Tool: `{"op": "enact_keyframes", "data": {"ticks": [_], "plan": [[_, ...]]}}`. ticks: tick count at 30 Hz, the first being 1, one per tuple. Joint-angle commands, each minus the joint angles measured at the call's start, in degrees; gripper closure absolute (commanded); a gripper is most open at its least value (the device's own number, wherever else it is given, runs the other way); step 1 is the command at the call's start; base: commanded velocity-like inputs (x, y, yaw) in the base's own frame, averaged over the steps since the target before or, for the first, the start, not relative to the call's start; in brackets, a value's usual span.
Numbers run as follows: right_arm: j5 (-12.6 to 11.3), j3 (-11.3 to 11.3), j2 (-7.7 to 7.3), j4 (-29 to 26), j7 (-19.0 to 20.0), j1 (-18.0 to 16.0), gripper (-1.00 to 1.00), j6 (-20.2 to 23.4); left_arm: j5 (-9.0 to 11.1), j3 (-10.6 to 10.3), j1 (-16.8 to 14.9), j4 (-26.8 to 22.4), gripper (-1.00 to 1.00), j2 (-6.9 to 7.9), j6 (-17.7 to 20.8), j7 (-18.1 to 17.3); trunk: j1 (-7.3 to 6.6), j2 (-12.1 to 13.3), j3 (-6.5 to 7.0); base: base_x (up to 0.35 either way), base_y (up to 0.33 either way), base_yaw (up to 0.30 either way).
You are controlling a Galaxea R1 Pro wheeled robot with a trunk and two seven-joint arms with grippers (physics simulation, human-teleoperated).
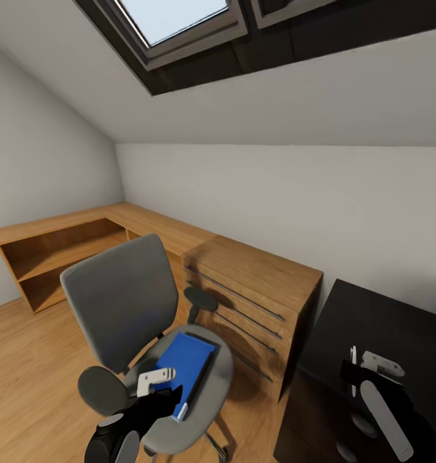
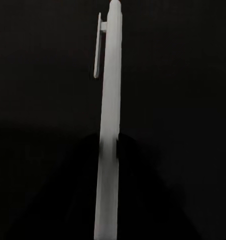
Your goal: In the bedroom, organize the workspace by keeping the computer under the desk, ensuring the monitor is on the desk, placing the keyboard on the desk next to the monitor, placing the mouse on the desk next to the keyboard, moving the folder from the swivel chair onto the desk next to the mouse, stacking the notebook on top of the folder with the pen on top of the notebook, and positioning the swivel chair next to the desk.
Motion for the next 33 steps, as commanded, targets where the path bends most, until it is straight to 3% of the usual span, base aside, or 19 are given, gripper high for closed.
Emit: {"op": "enact_keyframes", "data": {"ticks": [1, 11, 12, 18, 26, 33], "plan": [[0.0, 0.0, -0.02, 0.6, -0.3, -0.1, 1.0, -0.3, 0.6, -0.1, -0.1, 0.1, -1.0, 0.01, 0.1, 0.5, 0.02, 0.0, -0.06, 0.286, 0.0, 0.0], [1.0, 0.0, -0.02, 1.7, -0.3, -0.2, 1.0, -1.1, 0.6, -0.1, 0.0, 0.2, -1.0, 0.02, 0.2, 0.5, 0.02, 0.0, -0.06, 0.054, 0.0, 0.0], [1.0, -0.1, -0.04, 1.7, -0.3, -0.2, -1.0, -1.1, 0.6, -0.1, 0.0, 0.2, -1.0, 0.02, 0.2, 0.5, 0.02, 0.0, -0.06, 0.0, 0.0, 0.0], [1.0, -0.1, -0.03, 1.6, -0.3, -0.2, -1.0, -1.1, 0.6, -0.1, 0.0, 0.2, -1.0, 0.02, 0.2, 0.5, 0.02, 0.0, -0.06, 0.0, 0.0, 0.0], [1.0, -0.2, -0.1, 1.0, -0.2, -0.1, -1.0, -1.1, 0.6, 0.0, 0.0, 0.2, -1.0, 0.02, 0.2, 0.7, -1.74, 3.2, 1.37, 0.0, 0.0, 0.0], [1.0, -0.2, 0.01, -5.8, -0.4, 0.0, -1.0, -1.0, 0.6, 0.0, 0.0, 0.2, -1.0, 0.02, 0.2, 0.7, -3.27, 6.0, 2.63, 0.0, 0.0, 0.0]]}}
